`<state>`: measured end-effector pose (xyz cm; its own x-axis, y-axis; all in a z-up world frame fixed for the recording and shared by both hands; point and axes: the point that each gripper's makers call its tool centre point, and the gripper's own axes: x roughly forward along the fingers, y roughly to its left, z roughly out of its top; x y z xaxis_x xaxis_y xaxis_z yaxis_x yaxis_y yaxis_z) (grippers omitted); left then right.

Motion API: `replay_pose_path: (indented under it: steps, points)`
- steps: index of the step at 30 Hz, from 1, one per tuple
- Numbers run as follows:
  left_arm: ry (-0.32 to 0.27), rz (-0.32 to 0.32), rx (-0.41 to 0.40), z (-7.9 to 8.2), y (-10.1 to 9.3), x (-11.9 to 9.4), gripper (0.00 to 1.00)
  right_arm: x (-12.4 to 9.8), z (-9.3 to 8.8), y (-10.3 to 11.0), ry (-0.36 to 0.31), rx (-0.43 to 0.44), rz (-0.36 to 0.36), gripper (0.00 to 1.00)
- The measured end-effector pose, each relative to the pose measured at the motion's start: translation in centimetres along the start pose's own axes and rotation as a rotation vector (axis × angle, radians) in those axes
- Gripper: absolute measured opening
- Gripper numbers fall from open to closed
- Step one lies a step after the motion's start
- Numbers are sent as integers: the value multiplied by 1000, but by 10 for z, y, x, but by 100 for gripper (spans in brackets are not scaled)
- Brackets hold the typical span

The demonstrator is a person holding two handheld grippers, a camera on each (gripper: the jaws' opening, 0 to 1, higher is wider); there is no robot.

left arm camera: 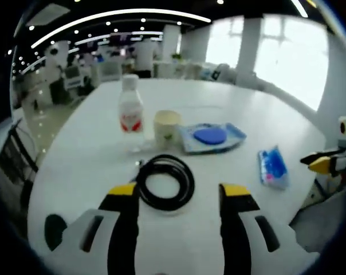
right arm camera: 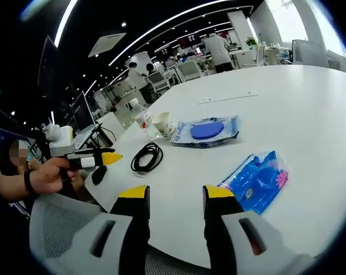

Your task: Arrange the tabletop items into an orderly group along one side of the table until the central work area is clear of visible clutter.

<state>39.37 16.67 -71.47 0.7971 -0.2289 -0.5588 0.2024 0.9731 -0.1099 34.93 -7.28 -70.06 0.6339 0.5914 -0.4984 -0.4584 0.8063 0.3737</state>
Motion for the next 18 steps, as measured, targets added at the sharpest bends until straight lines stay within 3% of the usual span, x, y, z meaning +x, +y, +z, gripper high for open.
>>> replay_pose_path:
  steps: [7,13,18]
  points:
    - [-1,-22,56,-6,-8,-6,53,1,-3,0,14,-3,-1,36]
    - [-32,-65,105,0,-22,-10,54,1,-5,1,24,-10,-4,36]
    - [-16,-81,111,-5,-25,-9,54,1,-7,-1,30,-6,-15,36]
